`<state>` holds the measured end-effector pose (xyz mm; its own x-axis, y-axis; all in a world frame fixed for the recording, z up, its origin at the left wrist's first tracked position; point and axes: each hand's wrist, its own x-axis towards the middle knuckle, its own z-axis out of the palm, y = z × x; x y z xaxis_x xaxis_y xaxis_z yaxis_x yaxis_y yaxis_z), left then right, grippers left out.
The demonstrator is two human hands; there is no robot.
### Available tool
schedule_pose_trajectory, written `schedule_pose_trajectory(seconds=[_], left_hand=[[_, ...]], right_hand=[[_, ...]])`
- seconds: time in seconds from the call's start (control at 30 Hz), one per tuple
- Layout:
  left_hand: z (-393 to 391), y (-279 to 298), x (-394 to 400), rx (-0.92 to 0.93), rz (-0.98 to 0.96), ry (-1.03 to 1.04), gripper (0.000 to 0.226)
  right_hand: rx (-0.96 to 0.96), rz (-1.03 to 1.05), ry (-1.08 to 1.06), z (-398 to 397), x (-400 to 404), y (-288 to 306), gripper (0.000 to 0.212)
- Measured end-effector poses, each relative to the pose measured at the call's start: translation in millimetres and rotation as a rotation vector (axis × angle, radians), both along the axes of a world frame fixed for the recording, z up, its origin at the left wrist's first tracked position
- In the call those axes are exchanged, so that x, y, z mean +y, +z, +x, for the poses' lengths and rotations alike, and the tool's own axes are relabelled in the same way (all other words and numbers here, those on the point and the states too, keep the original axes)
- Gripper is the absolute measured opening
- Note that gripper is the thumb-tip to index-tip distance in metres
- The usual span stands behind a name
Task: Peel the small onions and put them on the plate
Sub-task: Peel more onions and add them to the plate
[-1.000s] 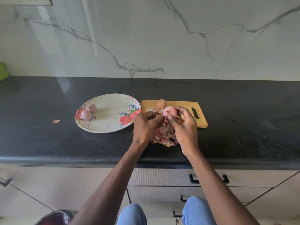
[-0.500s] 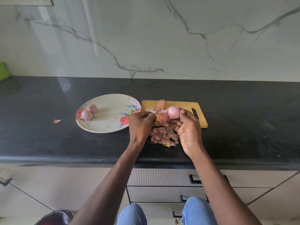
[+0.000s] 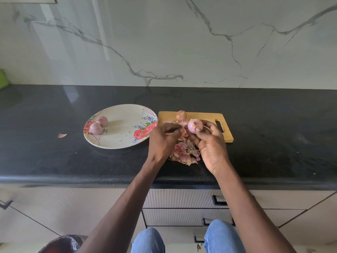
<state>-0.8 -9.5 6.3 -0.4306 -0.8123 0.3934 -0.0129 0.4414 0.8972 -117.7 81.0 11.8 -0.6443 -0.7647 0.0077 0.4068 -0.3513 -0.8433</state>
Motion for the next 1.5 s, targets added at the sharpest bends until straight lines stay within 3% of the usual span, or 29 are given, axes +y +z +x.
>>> schedule_pose_trajectory(seconds=[0.07, 0.17, 0.53, 0.77, 0.93, 1.2, 1.5], left_hand=[[-1.2, -0.9, -0.5, -0.012, -0.015, 0.004, 0.024], [-1.6, -0.8, 0.1, -0.004, 0.0, -0.015, 0.014], [-5.2, -3.7, 2.0, 0.059, 0.151, -0.139, 0.018], [-5.5, -4.6, 1.2, 0.122, 0.301, -0.171, 0.014], [-3.7, -3.6, 1.9, 0.109, 0.225, -0.108, 0.011], [-8.4, -3.8, -1.9, 0.092, 0.191, -0.052, 0.017], [-6.5, -0.2, 3.5, 0.221, 0.393, -0.143, 0.013]], right_hand=[[-0.028, -0.015, 0.003, -1.6, -0.5, 0.2, 0.032], [-0.02, -0.023, 0.017, -3.7, -1.0, -0.7, 0.032], [0.363, 0.079, -0.121, 2.2, -6.3, -8.3, 0.037], [0.502, 0.098, -0.161, 3.5, -6.5, -12.0, 0.036], [0.6, 0.128, -0.175, 4.6, -7.5, -14.5, 0.034], [0.44, 0.165, -0.141, 5.4, -7.1, -11.6, 0.031], [0.334, 0.146, -0.094, 4.8, -5.6, -10.0, 0.028]])
